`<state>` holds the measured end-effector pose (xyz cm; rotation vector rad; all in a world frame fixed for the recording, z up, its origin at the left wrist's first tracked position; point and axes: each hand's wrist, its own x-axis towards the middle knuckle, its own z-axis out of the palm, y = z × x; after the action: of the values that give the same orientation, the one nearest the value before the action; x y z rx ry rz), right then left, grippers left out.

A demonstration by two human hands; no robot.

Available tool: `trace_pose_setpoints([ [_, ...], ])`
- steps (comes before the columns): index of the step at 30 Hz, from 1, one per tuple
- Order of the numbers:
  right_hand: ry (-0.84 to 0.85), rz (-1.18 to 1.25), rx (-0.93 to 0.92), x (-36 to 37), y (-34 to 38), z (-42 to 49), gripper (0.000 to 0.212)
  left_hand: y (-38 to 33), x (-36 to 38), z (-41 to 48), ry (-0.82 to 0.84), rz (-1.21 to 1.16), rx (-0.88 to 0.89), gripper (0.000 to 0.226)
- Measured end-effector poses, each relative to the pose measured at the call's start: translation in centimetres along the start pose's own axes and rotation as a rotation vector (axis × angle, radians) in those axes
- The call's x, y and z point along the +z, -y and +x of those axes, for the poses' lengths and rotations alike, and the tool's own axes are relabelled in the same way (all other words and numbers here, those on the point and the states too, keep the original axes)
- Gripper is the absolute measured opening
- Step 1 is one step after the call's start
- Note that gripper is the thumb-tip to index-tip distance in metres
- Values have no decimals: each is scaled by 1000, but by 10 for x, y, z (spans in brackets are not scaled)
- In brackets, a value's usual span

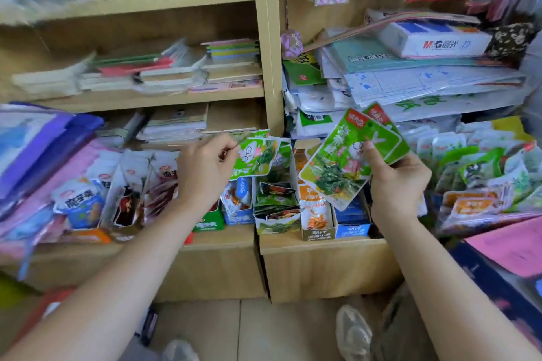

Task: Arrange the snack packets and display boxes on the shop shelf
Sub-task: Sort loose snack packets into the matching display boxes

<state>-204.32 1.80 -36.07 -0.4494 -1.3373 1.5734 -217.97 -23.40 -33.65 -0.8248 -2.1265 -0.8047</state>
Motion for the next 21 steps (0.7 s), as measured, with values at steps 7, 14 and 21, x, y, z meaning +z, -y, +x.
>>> trace_pose_setpoints([
  [7,7,-62,5,5,-14,11,9,1,43,15,363,-43,-18,10],
  [14,8,-65,23,17,-23,21,7,11,66,37,458,57,-76,7],
  [21,88,-73,36,27,-33,24,11,25,94,38,518,125,-136,16],
])
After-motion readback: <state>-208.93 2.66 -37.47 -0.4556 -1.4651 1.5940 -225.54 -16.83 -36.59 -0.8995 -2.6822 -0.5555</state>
